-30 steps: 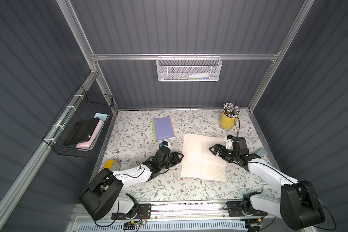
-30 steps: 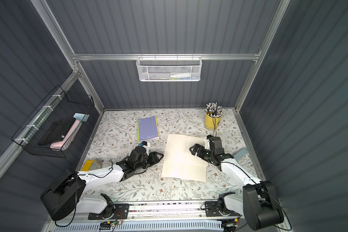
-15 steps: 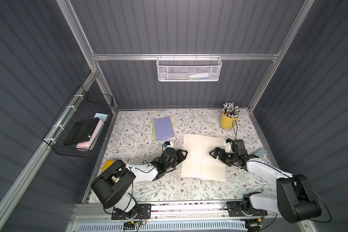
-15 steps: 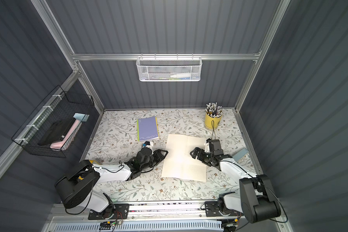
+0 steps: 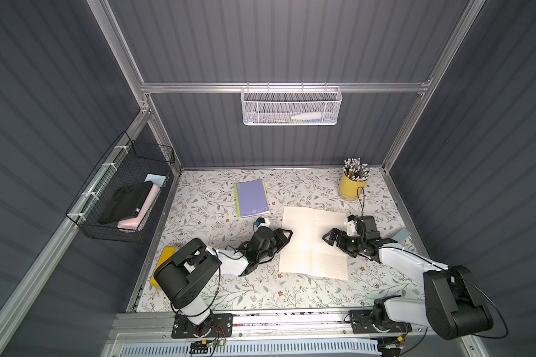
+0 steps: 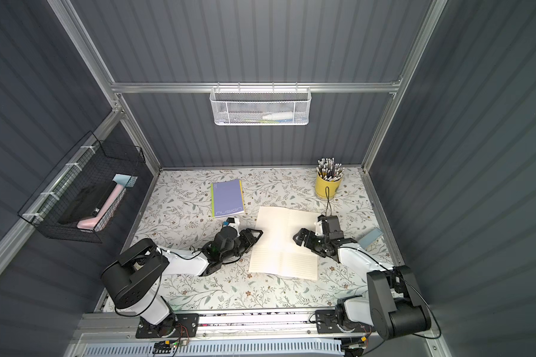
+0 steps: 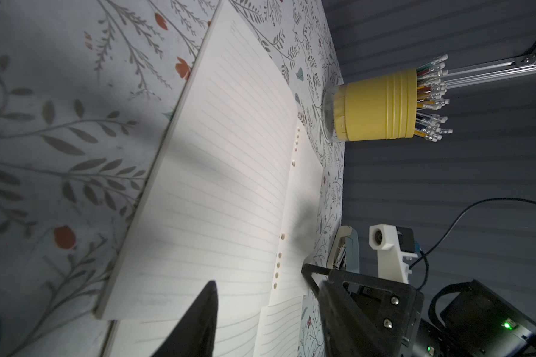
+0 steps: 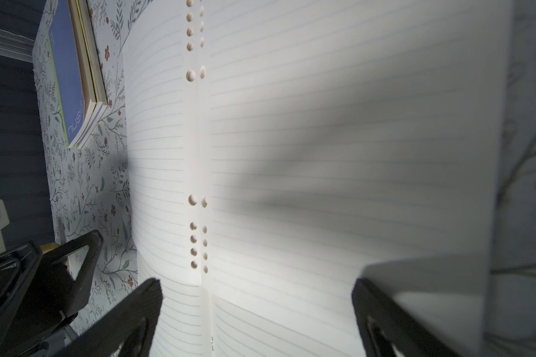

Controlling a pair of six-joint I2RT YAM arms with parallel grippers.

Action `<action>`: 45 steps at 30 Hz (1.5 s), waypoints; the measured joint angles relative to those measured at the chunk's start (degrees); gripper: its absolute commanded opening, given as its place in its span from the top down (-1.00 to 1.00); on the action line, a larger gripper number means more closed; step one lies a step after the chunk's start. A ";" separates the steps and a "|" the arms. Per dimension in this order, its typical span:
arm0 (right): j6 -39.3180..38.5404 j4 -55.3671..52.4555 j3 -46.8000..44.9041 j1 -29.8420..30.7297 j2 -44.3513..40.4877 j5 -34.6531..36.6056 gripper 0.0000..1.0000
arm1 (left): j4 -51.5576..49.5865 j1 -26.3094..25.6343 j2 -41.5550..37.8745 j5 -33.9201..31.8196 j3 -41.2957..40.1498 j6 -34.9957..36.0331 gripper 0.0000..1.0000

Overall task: Close the notebook
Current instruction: Close the notebook at the center of the board.

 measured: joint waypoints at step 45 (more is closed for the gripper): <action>-0.28 1.22 -0.02 -0.26 0.87 -1.11 -0.97 | 8.81 -6.12 5.57 -9.46 -5.70 -13.33 0.02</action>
